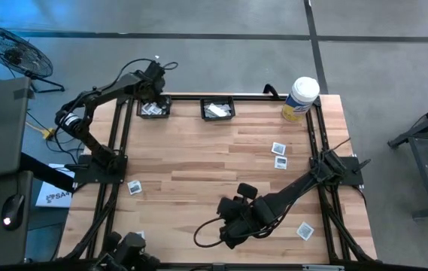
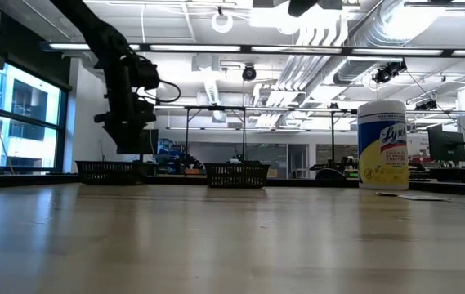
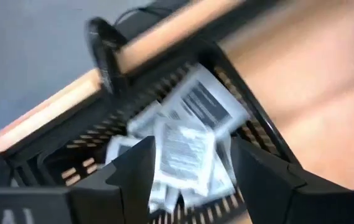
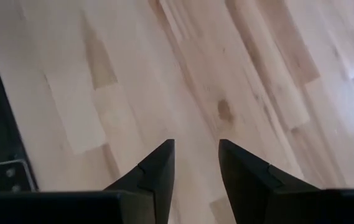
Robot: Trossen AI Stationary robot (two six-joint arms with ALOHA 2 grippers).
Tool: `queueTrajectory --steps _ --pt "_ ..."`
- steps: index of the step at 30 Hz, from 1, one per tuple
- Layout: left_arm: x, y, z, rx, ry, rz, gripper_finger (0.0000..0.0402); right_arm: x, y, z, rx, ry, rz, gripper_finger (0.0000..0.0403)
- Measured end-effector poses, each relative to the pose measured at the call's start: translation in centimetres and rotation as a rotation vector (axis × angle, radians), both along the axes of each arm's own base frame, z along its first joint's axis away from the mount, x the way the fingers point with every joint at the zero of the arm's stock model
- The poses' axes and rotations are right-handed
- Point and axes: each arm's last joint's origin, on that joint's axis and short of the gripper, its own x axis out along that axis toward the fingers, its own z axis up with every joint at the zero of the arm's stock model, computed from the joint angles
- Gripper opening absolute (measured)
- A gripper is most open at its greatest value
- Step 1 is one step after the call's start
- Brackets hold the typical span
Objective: Pick & Place First Aid Supplies
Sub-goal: Put the gray towelette pack into the left black bin
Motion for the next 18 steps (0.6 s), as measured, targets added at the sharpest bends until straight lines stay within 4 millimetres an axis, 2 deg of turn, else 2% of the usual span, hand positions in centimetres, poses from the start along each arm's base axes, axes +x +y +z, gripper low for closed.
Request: queueTrajectory --steps 6,14,18 --pt "-1.5 0.5 -2.2 -0.048 -0.125 0.141 0.0204 -0.2 0.3 0.0 0.009 0.003 -0.002 0.0119" --pt "-2.3 -0.6 -6.2 -0.045 -0.156 0.242 0.0203 0.0 0.0 0.0 -0.005 0.001 0.004 0.0119" --pt "-2.1 -0.7 -6.4 -0.059 -0.209 0.249 0.0199 0.1 0.0 0.0 0.002 -0.006 0.003 0.0119"
